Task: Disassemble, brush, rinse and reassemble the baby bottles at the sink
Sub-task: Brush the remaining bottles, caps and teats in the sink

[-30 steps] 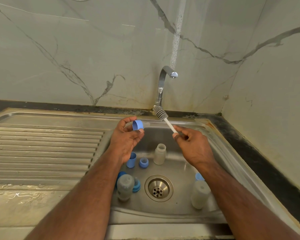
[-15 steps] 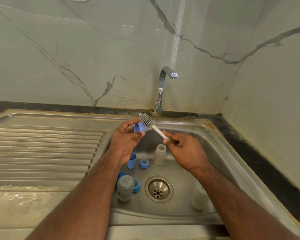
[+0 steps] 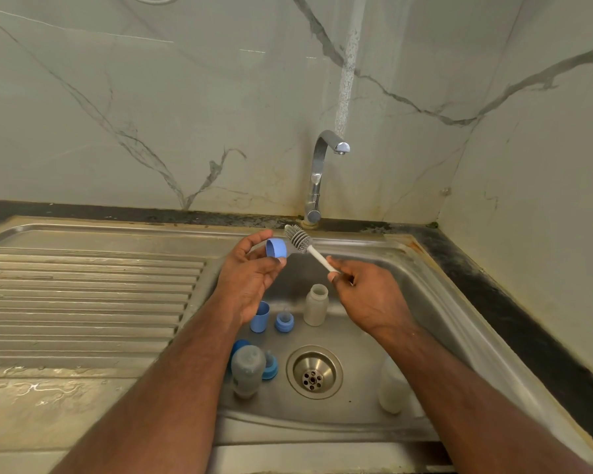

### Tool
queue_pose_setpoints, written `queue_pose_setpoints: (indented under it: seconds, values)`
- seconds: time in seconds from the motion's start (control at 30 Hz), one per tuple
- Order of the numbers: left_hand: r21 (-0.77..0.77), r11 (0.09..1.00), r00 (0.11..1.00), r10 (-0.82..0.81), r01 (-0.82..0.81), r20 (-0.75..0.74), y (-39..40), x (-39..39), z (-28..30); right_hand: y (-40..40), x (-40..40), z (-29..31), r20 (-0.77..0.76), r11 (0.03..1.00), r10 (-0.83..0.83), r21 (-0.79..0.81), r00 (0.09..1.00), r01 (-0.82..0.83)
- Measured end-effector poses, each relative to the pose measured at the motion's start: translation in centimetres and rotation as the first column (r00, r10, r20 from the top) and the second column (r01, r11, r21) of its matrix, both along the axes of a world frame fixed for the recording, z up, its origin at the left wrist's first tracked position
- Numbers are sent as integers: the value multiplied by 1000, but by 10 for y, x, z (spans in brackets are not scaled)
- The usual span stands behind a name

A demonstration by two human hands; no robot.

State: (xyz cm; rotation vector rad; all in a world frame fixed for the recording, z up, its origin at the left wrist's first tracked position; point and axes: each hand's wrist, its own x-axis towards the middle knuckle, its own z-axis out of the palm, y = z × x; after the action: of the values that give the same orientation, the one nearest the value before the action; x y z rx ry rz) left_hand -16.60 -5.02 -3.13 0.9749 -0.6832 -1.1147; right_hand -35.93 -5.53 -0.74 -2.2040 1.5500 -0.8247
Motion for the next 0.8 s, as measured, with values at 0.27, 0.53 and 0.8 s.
queue_pose_setpoints:
  seconds: [0.27, 0.53, 0.8]
  values:
    - [7, 999, 999, 48, -48, -14, -4, 3, -3, 0, 0, -2, 30, 1000, -16, 26, 999, 15]
    - [-1, 998, 998, 61, -61, -16, -4, 2, -2, 0, 0, -1, 22, 1000, 1, 27, 1000, -1]
    - [-13, 1000, 999, 18, -18, 46, -4, 3, -4, -7, -14, 2, 113, 998, -67, 16, 991, 65]
